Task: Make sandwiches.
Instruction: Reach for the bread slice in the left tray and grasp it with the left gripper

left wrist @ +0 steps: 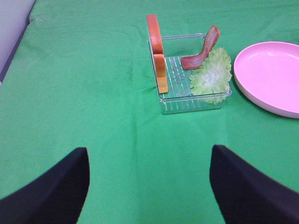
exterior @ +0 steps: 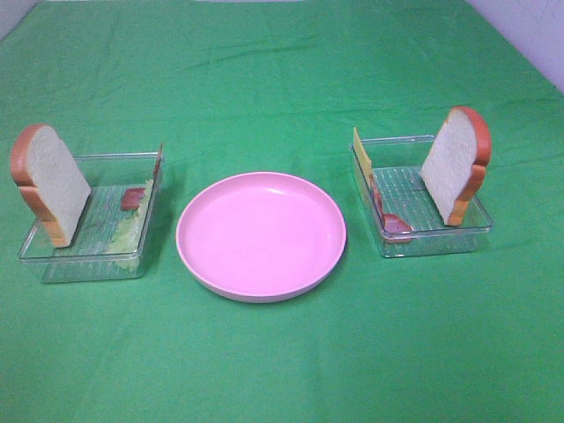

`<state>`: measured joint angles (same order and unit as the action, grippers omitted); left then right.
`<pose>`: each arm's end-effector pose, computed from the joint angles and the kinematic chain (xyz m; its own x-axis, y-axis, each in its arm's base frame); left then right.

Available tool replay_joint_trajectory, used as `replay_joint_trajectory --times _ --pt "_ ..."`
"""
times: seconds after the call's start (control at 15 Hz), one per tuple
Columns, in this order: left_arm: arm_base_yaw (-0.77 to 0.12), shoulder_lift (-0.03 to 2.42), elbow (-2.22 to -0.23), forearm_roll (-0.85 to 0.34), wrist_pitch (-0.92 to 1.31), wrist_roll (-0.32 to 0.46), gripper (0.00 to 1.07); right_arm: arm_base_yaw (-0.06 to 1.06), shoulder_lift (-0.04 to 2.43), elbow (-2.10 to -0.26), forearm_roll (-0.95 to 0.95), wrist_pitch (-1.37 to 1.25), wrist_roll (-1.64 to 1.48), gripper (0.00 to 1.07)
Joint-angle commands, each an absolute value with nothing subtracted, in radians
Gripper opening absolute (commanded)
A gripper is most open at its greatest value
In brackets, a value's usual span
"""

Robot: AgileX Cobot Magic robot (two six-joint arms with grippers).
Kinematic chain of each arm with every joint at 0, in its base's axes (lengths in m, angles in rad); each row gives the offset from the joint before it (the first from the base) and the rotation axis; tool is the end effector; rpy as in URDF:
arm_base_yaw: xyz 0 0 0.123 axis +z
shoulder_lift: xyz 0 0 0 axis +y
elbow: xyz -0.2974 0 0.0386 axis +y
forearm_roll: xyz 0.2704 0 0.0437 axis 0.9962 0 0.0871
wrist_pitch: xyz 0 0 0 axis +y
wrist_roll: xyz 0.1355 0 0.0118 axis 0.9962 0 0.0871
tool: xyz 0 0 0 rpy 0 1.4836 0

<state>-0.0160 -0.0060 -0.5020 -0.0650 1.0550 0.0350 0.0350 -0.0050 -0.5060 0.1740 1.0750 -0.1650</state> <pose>0.0390 -0.0083 0.2693 -0.4427 0.0100 -0.8966 0.0679 0.9974 -0.0224 0.0360 0.0220 0.2695 -0.4376 -0.0959 -0.8940 -0.2066 0.9784 -0.0038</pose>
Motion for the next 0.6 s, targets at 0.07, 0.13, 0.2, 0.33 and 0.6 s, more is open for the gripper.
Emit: replay_joint_trajectory --times 0.07,0.13,0.2,0.33,0.6 --pt "-0.016 -0.027 -0.500 -0.064 1.046 0.030 0.69 0.036 -0.021 -0.506 0.176 1.066 -0.180 0.78" --pt "-0.016 -0.027 -0.500 -0.064 1.046 0.030 0.69 0.036 -0.021 -0.506 0.176 1.066 -0.180 0.78" --pt "-0.016 -0.027 -0.500 -0.064 1.046 0.030 0.69 0.036 -0.021 -0.506 0.176 1.066 -0.180 0.78" --pt "-0.016 -0.027 -0.500 -0.064 1.046 0.030 0.69 0.036 -0.021 -0.506 0.176 1.066 -0.180 0.78" --pt "-0.016 -0.027 -0.500 -0.064 1.046 0.030 0.69 0.036 -0.021 -0.506 0.176 1.066 -0.180 0.78"
